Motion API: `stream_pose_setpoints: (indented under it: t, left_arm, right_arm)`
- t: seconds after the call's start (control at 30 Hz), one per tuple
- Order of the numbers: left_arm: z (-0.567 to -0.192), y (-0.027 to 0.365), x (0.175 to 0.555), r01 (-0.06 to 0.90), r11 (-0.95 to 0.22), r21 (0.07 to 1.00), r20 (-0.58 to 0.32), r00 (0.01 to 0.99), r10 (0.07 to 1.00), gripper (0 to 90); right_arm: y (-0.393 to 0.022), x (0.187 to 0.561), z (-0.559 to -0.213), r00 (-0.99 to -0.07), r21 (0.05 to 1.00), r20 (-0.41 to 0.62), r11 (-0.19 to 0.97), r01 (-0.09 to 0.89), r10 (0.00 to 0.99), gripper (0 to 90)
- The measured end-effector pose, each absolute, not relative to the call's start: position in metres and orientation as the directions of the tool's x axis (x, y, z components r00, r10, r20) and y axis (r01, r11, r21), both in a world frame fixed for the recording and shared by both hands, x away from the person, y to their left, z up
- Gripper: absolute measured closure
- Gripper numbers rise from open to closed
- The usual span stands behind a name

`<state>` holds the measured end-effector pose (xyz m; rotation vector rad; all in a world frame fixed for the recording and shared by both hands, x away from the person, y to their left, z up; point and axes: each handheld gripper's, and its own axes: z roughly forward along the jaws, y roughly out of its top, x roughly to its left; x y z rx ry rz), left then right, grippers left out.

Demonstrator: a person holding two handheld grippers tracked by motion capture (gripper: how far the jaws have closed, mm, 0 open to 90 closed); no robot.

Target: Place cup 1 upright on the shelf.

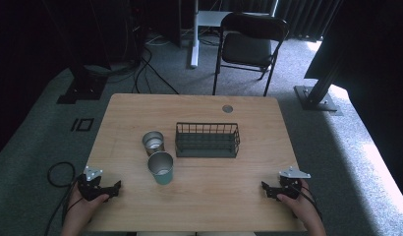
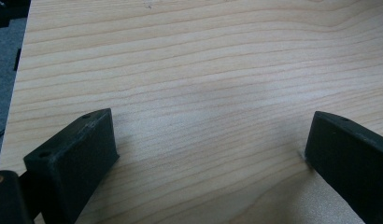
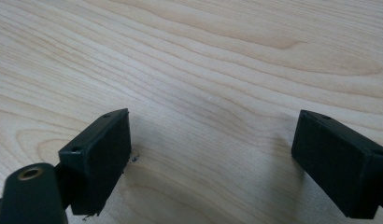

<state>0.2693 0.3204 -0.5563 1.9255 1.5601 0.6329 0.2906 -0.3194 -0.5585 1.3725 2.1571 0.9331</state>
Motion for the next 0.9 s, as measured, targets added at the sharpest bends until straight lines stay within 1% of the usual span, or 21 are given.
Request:
stream_pose_setpoints:
  t: [0.27,0.53,0.9]
  left_arm:
    - [-0.5562,0.3204,0.2693,0.706,-0.152,0.691,0.006,0.206,0.979,2.8]
    - [-0.5562,0.3204,0.2694,0.706,-0.152,0.691,0.005,0.206,0.979,2.8]
    - [-0.5562,0.3204,0.2694,0.707,-0.152,0.691,0.005,0.205,0.979,2.8]
  right_arm:
    - [-0.3194,0.2905,-0.5584,-0.428,0.725,0.008,0.290,0.625,0.904,11.5]
    - [-0.3217,0.2907,-0.5583,-0.454,0.726,0.006,0.309,0.615,0.891,11.7]
    - [-0.3148,0.2949,-0.5572,-0.464,0.736,0.008,0.309,0.603,0.886,13.0]
